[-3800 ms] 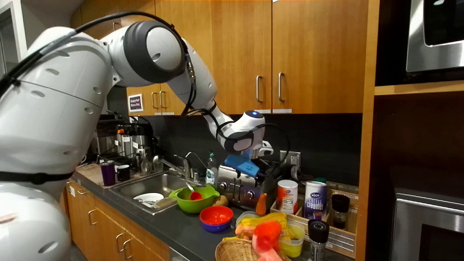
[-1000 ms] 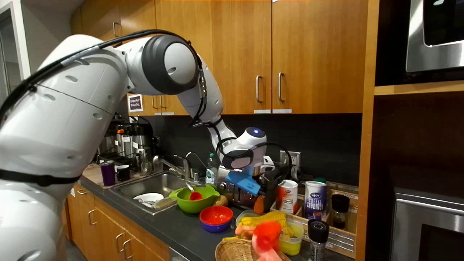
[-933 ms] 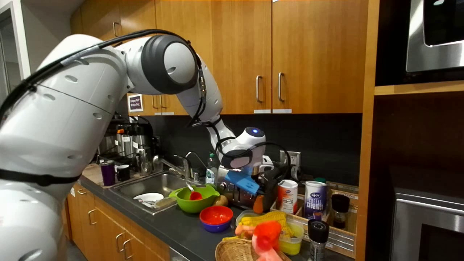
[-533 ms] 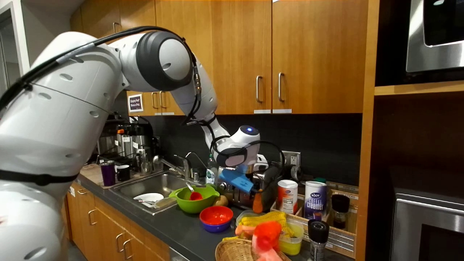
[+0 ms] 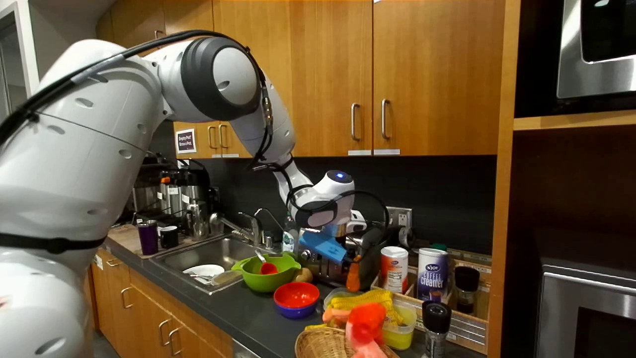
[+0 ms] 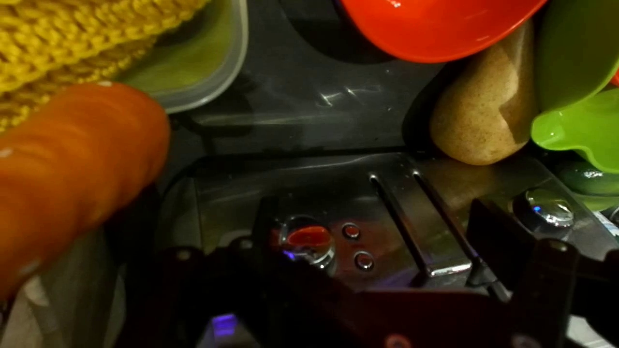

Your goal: Turn the knob on the toaster

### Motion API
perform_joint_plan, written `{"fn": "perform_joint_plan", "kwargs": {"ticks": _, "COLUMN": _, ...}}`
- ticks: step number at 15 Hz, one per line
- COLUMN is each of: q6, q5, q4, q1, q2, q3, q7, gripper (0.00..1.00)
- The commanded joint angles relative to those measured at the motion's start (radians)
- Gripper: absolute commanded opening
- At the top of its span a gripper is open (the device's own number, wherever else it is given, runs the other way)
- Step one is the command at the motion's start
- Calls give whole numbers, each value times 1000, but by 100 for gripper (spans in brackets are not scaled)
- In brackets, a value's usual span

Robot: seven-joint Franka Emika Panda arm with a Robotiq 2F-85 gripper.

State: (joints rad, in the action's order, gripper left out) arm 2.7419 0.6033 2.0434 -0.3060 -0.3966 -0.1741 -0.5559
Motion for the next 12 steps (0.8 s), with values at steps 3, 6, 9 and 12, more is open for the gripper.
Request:
{"fn": "perform_joint_plan", "kwargs": {"ticks": 3, "q6": -3, "q5": -56, "q4": 24, "q1": 11, "q2": 31, "q3": 22, "q7": 41, "gripper": 100}}
{"fn": "perform_joint_plan", "kwargs": {"ticks": 6, "q6": -2, "q5": -67, "q4": 14, "q1": 3, "q2": 20, "q3": 20, "q7": 39, "gripper": 100}}
{"fn": "perform_joint_plan", "kwargs": {"ticks": 9, "q6": 2, "q5": -59, "q4": 6, "q1": -5, "q2": 11, "q3": 13, "q7": 30, "gripper": 100}}
{"fn": "perform_joint_plan", "kwargs": {"ticks": 12, "q6": 7, "q5": -51, "q4": -6, "q1": -13, "q2": -1, "q3": 9, "q7": 22, "gripper": 100}}
